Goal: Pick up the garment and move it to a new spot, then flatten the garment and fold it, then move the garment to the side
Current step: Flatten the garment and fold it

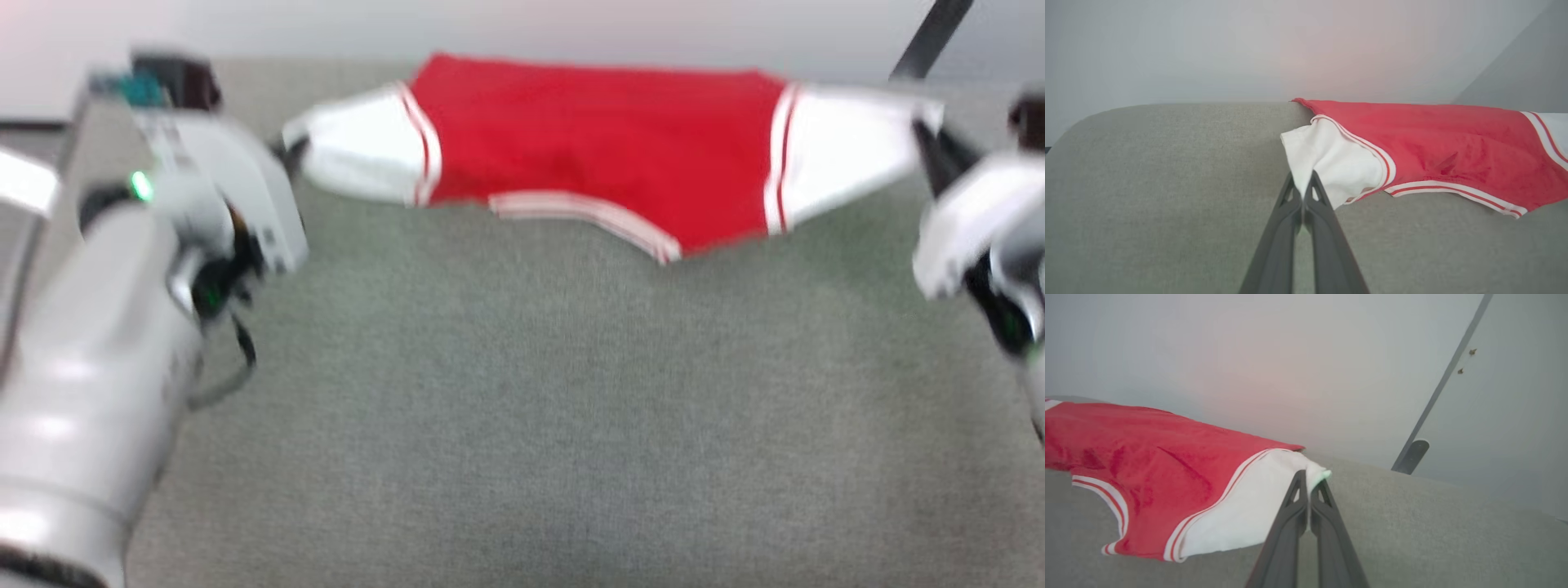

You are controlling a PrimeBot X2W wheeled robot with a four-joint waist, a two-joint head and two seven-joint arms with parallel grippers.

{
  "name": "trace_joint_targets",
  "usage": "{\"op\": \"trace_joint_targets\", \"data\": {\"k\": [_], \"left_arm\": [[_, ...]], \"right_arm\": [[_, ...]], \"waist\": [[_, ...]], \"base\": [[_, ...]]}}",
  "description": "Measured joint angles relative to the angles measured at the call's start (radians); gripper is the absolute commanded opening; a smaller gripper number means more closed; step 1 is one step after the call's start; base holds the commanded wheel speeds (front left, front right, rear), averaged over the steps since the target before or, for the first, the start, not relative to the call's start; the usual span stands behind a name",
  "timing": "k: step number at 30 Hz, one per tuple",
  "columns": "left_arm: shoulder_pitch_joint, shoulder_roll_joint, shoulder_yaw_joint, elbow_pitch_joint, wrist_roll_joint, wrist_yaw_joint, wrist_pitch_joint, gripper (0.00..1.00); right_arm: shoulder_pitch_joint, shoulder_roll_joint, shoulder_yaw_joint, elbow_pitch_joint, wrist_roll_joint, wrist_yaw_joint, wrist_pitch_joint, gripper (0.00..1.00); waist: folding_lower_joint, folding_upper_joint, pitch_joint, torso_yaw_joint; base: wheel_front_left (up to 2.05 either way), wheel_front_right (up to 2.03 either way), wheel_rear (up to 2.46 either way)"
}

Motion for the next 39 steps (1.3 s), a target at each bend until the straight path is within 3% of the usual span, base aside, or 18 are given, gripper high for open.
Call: {"op": "trace_joint_targets", "data": {"k": [7,14,20,27,33,39], "left_arm": [[0.252,0.074,0.009,-0.222,-0.038,0.078,-0.008,0.00],[0.539,0.192,0.044,-0.582,-0.083,0.244,-0.002,0.00],[0.779,0.260,0.095,-0.847,-0.114,0.403,-0.053,0.00],[0.992,0.291,0.141,-1.047,-0.150,0.539,-0.107,0.00],[1.103,0.299,0.170,-1.154,-0.169,0.610,-0.139,0.00],[1.127,0.305,0.177,-1.161,-0.166,0.628,-0.155,0.00]], "right_arm": [[0.300,-0.112,-0.064,-0.269,0.053,0.000,0.106,0.00],[0.589,-0.118,-0.214,-0.537,0.018,0.000,0.235,0.00],[0.822,-0.046,-0.368,-0.734,-0.048,0.000,0.345,0.00],[1.041,0.060,-0.532,-0.914,-0.098,0.000,0.441,0.00],[1.127,0.118,-0.593,-0.999,-0.125,0.000,0.485,0.00],[1.125,0.134,-0.582,-0.995,-0.152,0.000,0.498,0.00]], "waist": [[0.0000,-0.0001,-0.120,0.012],[0.0000,-0.0001,-0.176,0.029],[0.0000,-0.0001,-0.172,0.030],[0.0000,-0.0001,-0.151,0.032],[0.0000,0.0000,-0.133,0.028],[0.0000,-0.0001,-0.125,0.024]], "base": [[0.00,0.00,0.00],[0.00,0.00,0.00],[0.00,0.00,0.00],[0.00,0.00,0.00],[0.00,0.00,0.00],[0.00,0.00,0.00]]}}
